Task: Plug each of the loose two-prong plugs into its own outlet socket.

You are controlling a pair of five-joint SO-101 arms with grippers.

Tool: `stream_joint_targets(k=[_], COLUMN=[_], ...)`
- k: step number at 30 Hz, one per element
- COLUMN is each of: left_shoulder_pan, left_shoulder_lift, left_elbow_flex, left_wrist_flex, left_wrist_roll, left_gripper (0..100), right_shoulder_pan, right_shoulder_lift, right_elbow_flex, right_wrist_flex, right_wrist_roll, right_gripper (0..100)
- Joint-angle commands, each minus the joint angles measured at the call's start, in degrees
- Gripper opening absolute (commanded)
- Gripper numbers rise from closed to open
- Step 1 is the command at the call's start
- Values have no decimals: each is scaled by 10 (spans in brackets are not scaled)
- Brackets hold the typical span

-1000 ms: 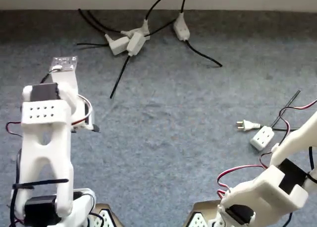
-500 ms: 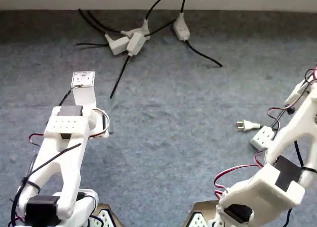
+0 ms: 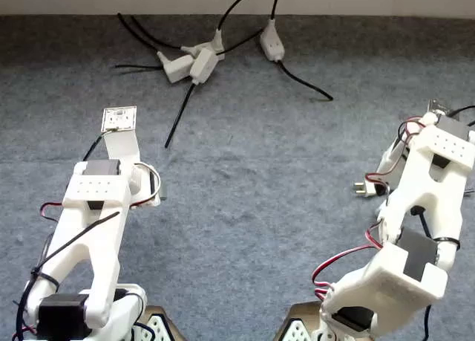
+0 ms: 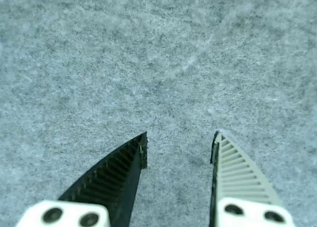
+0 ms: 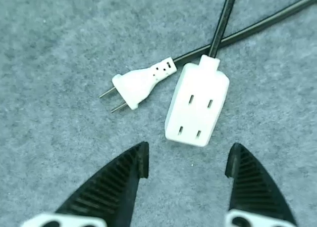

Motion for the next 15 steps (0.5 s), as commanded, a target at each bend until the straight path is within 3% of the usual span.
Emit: stream_joint_targets(k=[1, 15], left_shoulder_pan=[-5, -5], left_shoulder_lift=[-22, -22], left_elbow_flex=[-2, -1], left_wrist_flex=[-6, -6], left_wrist_roll=[2, 2], left_gripper=[221, 221], right_shoulder_pan=[17, 31], right_shoulder_lift=[-14, -14], right_elbow_flex=[28, 159], right_wrist_flex=[-50, -235], right_wrist_roll=[-3, -2], right_gripper=[246, 245])
